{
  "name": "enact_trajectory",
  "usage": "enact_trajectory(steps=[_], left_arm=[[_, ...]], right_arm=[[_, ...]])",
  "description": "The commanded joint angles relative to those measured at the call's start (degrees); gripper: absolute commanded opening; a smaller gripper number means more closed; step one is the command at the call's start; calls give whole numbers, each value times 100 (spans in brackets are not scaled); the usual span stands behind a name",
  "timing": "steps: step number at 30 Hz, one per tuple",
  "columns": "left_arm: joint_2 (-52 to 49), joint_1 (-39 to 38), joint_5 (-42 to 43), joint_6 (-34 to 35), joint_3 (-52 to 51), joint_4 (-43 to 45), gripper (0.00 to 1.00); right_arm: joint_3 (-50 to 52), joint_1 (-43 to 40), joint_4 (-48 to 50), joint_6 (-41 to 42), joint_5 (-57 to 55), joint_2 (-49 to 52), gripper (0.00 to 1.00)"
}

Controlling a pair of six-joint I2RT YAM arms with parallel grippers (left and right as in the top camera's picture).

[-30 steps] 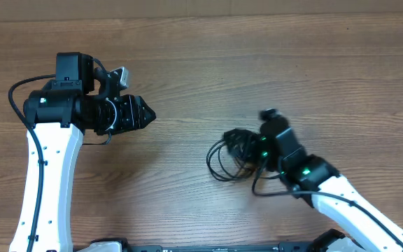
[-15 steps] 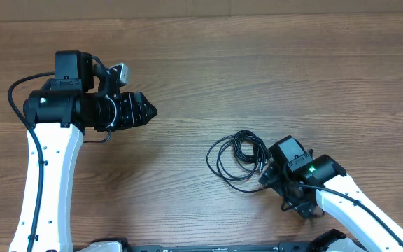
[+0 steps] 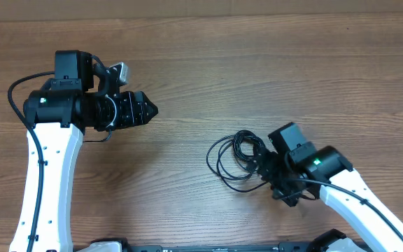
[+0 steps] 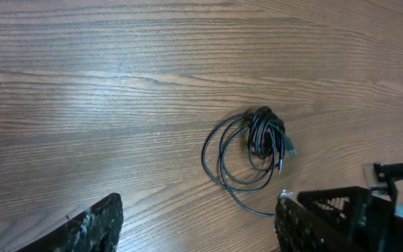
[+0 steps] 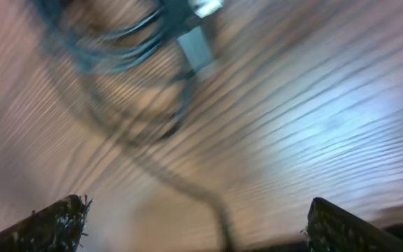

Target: Untangle cables

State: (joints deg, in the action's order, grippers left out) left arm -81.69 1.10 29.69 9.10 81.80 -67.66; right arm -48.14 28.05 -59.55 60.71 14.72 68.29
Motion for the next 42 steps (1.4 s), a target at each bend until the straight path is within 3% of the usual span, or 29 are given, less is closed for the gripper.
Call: enact_trajectory(steps=[1,8,13,17,22,26,31,34,36,39,40,42], left_arm=[[-55,-39,-31,35,81,9,70],[-55,-39,-26,39,81,-28,69],[-55,-39,-28,37,81,-155,70],[-55,-39,-28,76,81,-157,70],[-55,-39,-26,168,81,-166,72],[-55,-39,-28,166,81,-227,73],[-55,-39,-28,166,81,-264,73],[-55,-39,-26,168,81,-260,75],[-55,-39,-28,168,81,-260,76],[-55,-39,-26,168,81,-260,77],[-55,-39,-26,168,79,-258,77],[-55,-39,-26,170,79,-221,77]], right_arm=[[-529,-55,-232,-608,1556,-70,99],[-577,-24,-1086,649,2409,-68,100],[-577,-22,-772,2380,2839,-68,100],[-577,-22,-168,4225,3180,-68,100],[-577,-177,907,5471,1670,-68,100],[-577,-332,1117,5687,295,-61,100],[-577,-293,658,5685,125,-61,100],[-577,-295,732,4690,-496,-63,100],[-577,-295,1303,2826,-590,-63,100],[-577,-232,2719,-765,-400,-59,100],[-577,-175,2905,-1563,-459,-37,100],[-577,-74,2949,-2264,-769,63,100]])
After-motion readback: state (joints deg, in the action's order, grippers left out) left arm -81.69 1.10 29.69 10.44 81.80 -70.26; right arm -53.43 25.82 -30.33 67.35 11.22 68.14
